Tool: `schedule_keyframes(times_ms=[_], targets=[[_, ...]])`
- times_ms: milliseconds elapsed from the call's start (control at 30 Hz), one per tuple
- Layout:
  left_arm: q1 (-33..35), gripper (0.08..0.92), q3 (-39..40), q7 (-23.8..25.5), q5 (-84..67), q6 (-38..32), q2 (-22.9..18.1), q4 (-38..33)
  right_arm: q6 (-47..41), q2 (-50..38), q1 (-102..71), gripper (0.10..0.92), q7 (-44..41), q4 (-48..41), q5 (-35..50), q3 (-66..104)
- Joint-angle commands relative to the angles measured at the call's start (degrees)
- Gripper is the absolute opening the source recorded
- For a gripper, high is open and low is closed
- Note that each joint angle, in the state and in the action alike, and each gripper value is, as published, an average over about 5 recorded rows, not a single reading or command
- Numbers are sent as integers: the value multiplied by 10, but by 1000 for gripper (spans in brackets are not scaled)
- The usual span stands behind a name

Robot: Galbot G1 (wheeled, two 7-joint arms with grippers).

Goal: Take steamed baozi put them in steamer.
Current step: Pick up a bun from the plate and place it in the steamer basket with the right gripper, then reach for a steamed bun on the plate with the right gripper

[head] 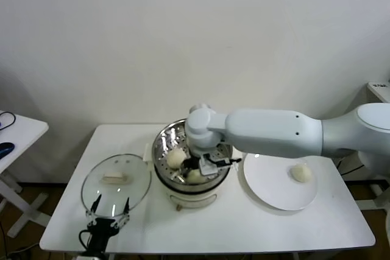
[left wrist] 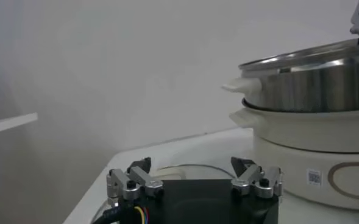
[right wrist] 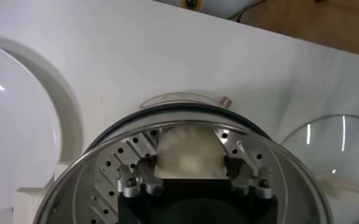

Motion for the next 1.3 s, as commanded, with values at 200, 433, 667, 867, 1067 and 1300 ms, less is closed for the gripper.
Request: schedule_keyframes(times_ms=[200,433,667,867,1067,1300], targets=[[-11,823,2,0,2,9,3,1,14,-6,3,822,3,-2,-8,16],[-14,823,0,-1,-2,7,8,3,18,-33,41,823,-4,-5,23,45],[-18,823,-1,0,-4,6,15,-2,-99,-123,146,823,-7,-39,196,2],[-13,823,8,3,-4,1,20,-15,-250,-233,236,823,20,-76,431,-120],[-7,823,14,6,-4,-6,23,-25,-280,-347,214,823,39,-105,439,-149],[-4,823,23,17,-11,-16,18,-36,-261,-433,22,823,28,-160,283,-17]])
